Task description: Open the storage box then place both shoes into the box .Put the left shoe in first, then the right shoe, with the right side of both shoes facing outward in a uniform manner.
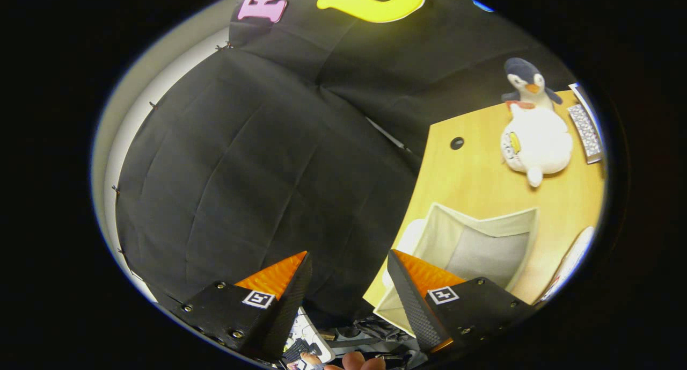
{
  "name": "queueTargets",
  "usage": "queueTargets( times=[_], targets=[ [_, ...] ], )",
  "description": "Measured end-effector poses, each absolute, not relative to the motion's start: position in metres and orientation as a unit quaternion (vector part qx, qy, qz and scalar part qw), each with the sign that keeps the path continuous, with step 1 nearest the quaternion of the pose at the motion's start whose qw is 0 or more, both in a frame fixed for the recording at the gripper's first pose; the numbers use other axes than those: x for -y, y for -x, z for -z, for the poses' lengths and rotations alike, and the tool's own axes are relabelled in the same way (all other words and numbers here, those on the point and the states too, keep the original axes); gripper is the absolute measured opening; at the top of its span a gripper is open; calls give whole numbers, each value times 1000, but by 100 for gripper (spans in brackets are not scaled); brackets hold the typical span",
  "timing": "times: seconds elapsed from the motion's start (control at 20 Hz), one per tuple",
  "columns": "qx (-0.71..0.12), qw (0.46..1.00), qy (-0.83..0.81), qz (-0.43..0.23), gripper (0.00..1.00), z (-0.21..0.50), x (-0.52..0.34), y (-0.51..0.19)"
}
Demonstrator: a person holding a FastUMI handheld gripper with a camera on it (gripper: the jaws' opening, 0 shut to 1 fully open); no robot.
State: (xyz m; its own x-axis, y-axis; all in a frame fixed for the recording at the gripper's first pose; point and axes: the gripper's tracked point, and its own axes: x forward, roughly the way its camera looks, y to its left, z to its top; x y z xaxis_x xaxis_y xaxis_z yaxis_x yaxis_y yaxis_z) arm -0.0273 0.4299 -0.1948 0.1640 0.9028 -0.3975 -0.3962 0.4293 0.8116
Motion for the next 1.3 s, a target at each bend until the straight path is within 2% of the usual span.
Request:
queueTargets(
  times=[0.3,0.6,1.0,1.3],
  targets=[
    [-445,761,-269,-388,88,222,-340,-12],
    [-461,811,-171,-317,88,288,-247,-15],
    [-569,780,-73,-250,88,388,-164,34],
    [-636,739,-10,-223,89,449,-149,56]
  ],
)
